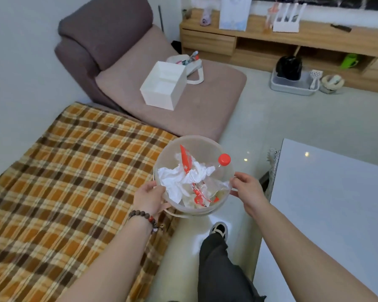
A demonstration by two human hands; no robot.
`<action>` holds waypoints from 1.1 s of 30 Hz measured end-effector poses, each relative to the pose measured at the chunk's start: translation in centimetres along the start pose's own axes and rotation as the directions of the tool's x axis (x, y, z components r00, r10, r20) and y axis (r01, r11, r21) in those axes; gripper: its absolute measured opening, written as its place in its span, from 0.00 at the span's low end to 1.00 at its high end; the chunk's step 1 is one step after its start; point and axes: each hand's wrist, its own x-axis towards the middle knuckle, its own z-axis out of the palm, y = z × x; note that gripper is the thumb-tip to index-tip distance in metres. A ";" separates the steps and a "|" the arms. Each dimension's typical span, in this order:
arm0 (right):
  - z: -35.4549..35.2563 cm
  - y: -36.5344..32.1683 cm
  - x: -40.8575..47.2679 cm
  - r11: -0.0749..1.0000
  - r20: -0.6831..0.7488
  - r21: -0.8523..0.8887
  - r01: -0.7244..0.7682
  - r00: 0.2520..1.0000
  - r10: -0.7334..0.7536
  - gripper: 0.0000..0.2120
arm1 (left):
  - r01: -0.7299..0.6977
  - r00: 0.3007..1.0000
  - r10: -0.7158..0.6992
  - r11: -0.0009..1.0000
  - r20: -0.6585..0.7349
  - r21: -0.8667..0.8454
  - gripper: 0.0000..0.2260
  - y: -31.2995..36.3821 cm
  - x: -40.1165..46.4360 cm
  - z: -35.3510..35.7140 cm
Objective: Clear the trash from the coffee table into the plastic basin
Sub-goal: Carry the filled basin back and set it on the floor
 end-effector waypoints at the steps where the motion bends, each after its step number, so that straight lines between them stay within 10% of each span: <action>1: -0.7 -1.1 1.8 1.000 -0.020 0.005 -0.009 1.000 0.009 0.12 | -0.004 1.000 0.004 1.000 -0.003 0.025 0.08 1.3 1.1 2.2; 33: -21.2 -35.0 56.1 1.000 -0.323 -0.004 -0.015 0.946 0.013 0.12 | -0.002 0.973 -0.046 0.979 0.227 0.205 0.15 33.2 31.8 61.8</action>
